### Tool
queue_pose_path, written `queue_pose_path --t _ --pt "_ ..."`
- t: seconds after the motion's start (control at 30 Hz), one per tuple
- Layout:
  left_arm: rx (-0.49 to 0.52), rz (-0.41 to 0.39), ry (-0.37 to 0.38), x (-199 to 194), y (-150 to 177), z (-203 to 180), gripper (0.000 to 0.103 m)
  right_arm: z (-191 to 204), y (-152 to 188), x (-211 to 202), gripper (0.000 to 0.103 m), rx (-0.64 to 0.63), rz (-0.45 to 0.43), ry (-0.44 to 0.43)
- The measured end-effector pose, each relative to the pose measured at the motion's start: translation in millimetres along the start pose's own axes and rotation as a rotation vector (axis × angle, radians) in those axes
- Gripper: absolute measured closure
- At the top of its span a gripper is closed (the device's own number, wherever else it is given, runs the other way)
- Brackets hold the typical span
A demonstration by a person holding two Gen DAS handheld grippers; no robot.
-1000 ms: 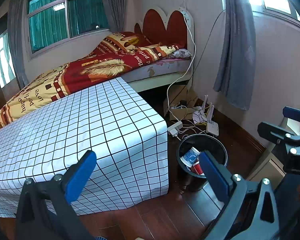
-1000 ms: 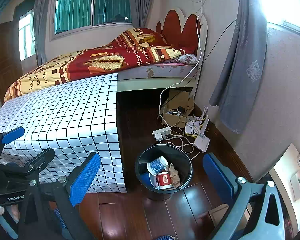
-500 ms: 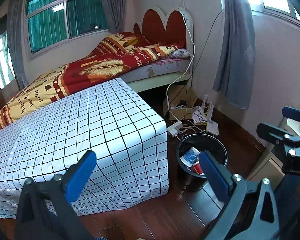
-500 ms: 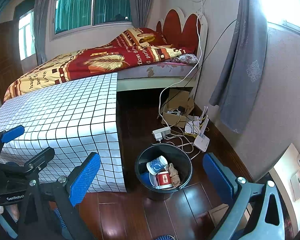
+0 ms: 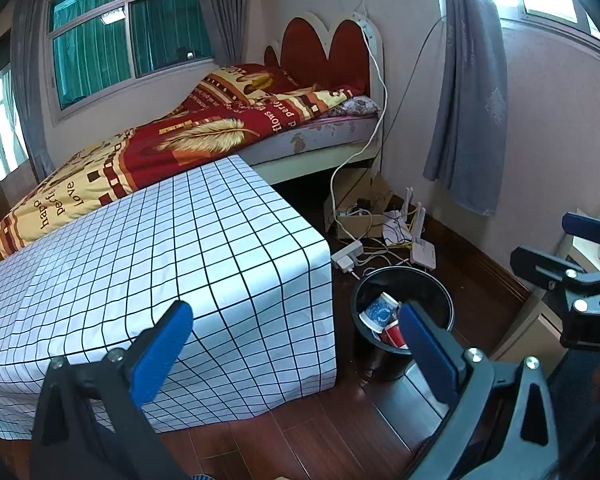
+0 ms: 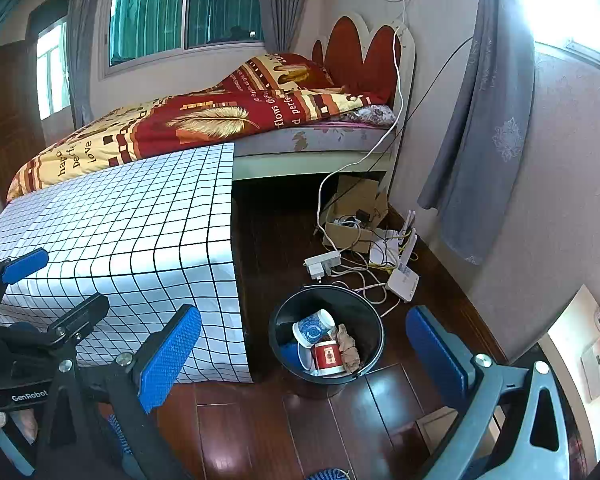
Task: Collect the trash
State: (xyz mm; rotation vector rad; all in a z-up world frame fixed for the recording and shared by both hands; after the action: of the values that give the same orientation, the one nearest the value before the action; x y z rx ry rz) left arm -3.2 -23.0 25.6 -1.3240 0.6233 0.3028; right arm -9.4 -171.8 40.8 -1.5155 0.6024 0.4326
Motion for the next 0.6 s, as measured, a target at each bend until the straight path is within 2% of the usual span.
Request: queue_pose_path --t 0.6 --pt "0.002 0.004 0.001 1.0 -1.4 -1.0 0.0 0.6 0.6 1.3 0.0 0.0 0.002 0.0"
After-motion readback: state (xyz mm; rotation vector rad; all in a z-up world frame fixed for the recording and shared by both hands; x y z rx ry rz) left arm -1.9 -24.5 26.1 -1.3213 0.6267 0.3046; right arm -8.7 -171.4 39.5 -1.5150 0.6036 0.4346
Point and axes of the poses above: each gripper's, at about its wrist camera, not at the fingertips, and x roughly the way its jaws point, z to its left, y to its underside, the point moved 3 cm from there along x, roughly the way its jaws point, and after that the axes turned 3 degrees about x, right-handed, at the moved point
